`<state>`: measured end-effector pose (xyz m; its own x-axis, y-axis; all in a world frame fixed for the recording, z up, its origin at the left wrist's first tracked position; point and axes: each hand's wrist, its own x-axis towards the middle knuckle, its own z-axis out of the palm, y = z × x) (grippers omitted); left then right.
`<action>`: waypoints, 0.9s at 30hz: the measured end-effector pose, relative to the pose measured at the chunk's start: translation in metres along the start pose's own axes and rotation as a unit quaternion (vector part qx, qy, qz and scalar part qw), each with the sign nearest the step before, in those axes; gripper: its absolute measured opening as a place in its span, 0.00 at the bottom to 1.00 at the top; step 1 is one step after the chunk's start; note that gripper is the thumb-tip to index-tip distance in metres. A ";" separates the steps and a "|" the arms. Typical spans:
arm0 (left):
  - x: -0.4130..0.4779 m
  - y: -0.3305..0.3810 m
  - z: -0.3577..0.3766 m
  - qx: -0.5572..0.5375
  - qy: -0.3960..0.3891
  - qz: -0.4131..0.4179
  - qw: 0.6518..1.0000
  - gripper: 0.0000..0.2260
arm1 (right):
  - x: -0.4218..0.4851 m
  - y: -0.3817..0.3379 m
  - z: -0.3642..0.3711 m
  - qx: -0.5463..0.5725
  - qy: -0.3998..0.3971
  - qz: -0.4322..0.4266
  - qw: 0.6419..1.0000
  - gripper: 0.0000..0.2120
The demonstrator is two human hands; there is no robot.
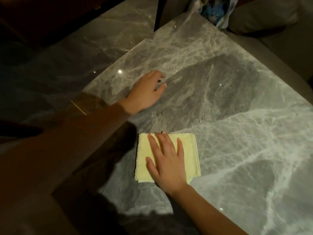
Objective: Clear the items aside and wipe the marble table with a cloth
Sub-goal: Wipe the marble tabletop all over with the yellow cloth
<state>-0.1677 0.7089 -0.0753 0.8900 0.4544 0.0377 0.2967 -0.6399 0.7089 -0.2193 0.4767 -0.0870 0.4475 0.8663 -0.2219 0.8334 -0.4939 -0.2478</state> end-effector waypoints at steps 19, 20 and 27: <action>-0.204 0.082 0.100 0.306 -0.095 -0.003 0.947 0.30 | -0.049 0.123 -0.007 0.029 0.095 0.218 0.971 0.27; -0.215 0.082 0.103 0.301 -0.082 -0.018 0.950 0.31 | -0.049 0.123 -0.007 0.031 0.098 0.213 0.972 0.27; -0.240 0.066 0.090 0.366 -0.046 -0.055 0.928 0.33 | -0.044 0.121 -0.016 0.030 0.062 0.178 0.982 0.28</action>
<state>-0.3303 0.5022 -0.1012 0.8563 0.5086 -0.0898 0.5131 -0.8576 0.0359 -0.1332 0.3798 -0.0916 0.7453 0.6393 -0.1894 0.5990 -0.7667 -0.2308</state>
